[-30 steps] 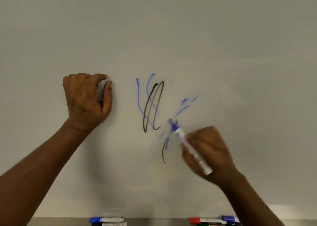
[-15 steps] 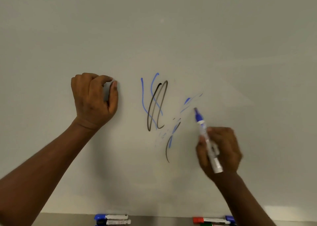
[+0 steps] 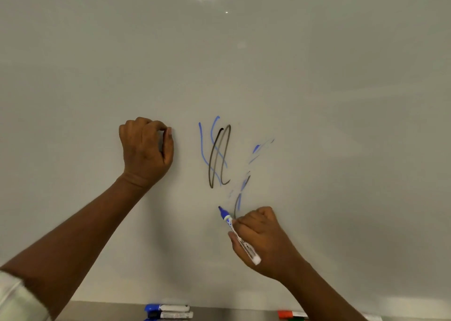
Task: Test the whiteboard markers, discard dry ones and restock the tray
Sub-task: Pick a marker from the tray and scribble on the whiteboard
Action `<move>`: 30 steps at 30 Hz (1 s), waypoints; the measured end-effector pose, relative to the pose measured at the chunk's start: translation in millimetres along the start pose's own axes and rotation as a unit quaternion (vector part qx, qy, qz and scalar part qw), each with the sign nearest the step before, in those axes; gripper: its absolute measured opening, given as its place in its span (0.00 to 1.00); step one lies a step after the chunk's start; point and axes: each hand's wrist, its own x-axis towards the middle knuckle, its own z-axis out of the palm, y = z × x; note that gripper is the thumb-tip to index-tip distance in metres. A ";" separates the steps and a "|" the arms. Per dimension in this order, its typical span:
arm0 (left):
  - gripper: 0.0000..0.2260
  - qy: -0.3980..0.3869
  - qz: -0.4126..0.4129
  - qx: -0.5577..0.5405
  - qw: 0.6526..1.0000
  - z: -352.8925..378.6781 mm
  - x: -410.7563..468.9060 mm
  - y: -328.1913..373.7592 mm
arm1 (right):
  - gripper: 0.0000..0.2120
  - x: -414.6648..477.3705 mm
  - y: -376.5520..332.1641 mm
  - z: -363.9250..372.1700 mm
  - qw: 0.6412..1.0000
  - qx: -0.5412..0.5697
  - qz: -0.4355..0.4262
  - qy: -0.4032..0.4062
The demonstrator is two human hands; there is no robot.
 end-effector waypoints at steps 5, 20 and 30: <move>0.07 -0.071 -0.138 -0.093 0.984 -12.8 -27.0 36.2 | 0.09 -13.0 -20.2 -5.5 0.983 0.129 0.126 -0.018; 0.06 -0.303 -0.447 -0.250 0.804 -103.1 -184.4 107.0 | 0.02 -46.0 -73.3 -42.0 0.725 0.534 0.435 -0.004; 0.07 -0.408 -0.368 -0.197 0.812 -171.1 -212.1 97.5 | 0.07 -43.8 -107.5 -24.0 0.688 0.554 0.405 -0.237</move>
